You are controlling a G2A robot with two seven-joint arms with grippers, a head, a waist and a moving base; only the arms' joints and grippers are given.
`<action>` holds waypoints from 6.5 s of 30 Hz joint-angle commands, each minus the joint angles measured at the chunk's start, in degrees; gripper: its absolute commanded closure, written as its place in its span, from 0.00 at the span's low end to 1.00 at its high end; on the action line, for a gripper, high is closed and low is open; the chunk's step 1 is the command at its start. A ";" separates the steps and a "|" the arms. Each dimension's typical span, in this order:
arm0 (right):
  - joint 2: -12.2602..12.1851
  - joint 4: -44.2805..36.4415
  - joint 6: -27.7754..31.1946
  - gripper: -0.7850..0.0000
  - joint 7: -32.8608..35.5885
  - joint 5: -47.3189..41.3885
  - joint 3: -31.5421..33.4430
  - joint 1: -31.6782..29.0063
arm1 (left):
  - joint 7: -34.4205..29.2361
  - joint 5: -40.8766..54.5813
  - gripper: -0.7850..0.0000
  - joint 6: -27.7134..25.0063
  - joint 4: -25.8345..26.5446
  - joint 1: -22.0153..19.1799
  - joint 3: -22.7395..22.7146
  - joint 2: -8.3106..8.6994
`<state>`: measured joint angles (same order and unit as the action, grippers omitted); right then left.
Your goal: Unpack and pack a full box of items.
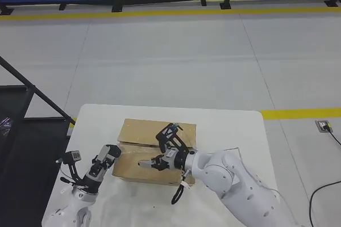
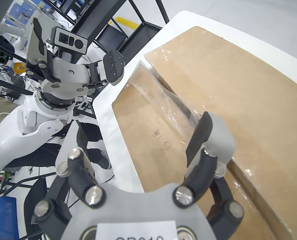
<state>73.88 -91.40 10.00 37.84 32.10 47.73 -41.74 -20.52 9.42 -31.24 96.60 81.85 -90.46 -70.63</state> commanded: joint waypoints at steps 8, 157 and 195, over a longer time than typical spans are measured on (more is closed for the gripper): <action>-1.45 -4.41 4.89 0.00 -3.34 1.63 5.63 -5.72 | -4.48 -1.96 0.00 3.06 0.03 -2.11 3.29 0.08; 22.59 57.41 12.78 0.00 10.95 -52.20 -15.44 24.91 | -10.16 13.04 0.00 -0.97 -12.45 -2.19 -0.37 1.08; 8.65 24.34 -4.88 0.00 11.92 -32.74 7.23 5.33 | -9.89 12.43 0.00 -0.60 -12.08 -2.76 1.00 1.22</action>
<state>82.71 -66.56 5.99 49.76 -0.87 54.46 -36.03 -30.41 21.83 -31.84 84.46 79.02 -89.41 -69.42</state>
